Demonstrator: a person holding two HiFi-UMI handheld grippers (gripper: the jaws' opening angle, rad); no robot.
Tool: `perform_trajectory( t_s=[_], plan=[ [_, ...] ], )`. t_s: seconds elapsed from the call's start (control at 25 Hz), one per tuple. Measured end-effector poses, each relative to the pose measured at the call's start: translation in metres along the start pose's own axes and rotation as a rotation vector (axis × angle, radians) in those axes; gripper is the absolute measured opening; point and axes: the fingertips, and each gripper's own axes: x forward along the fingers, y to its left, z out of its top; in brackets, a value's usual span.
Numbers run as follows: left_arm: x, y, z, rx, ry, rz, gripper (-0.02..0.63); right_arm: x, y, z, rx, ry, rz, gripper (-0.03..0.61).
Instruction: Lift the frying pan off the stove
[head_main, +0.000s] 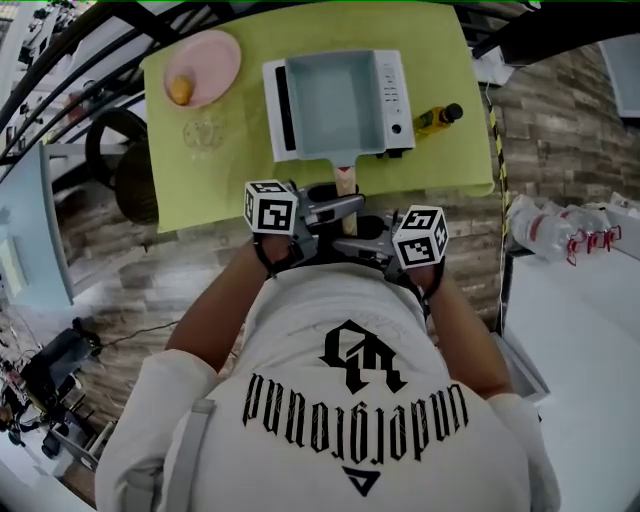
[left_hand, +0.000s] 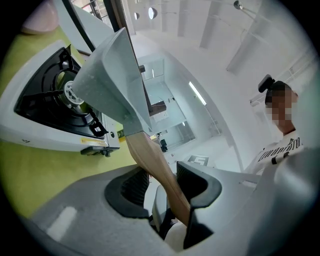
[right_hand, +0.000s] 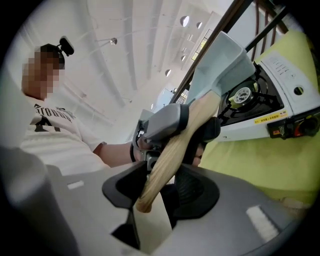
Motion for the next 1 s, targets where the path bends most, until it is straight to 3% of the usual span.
perform_trajectory(
  t_s=[0.56,1.0],
  plan=[
    [-0.017,-0.049,-0.012,0.088,-0.029,0.036,0.19,0.001,0.051,-0.01,-0.083,0.001,0.067,0.173],
    [-0.064,-0.083,-0.02,0.128,-0.026,0.024,0.192,0.04,0.095,-0.014,-0.113,-0.034,0.089,0.173]
  ],
)
